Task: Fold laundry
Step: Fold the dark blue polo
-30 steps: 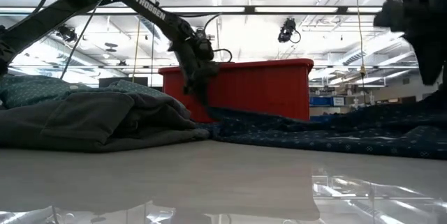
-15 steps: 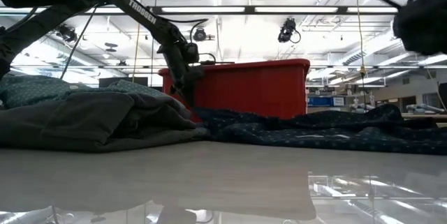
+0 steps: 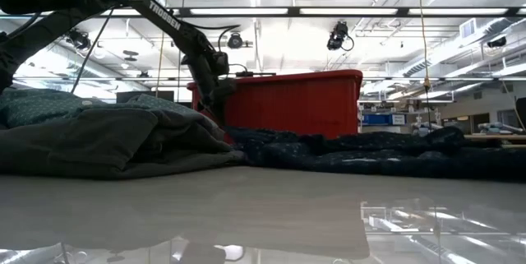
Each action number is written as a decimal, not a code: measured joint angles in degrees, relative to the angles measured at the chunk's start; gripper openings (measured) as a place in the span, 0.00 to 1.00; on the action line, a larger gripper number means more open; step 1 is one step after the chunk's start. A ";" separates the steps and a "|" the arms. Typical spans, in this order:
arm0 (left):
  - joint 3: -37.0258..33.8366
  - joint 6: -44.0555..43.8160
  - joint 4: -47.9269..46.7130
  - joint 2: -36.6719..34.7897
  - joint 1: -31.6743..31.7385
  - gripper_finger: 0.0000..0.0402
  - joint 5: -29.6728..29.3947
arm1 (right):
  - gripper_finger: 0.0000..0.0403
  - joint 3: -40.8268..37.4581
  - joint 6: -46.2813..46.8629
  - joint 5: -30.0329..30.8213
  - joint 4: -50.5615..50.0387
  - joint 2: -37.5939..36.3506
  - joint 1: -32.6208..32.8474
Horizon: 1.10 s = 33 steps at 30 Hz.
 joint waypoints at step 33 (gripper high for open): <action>0.00 -0.13 0.19 0.04 -1.64 0.00 2.36 | 0.38 -23.09 -31.49 21.38 -5.49 -35.71 -36.63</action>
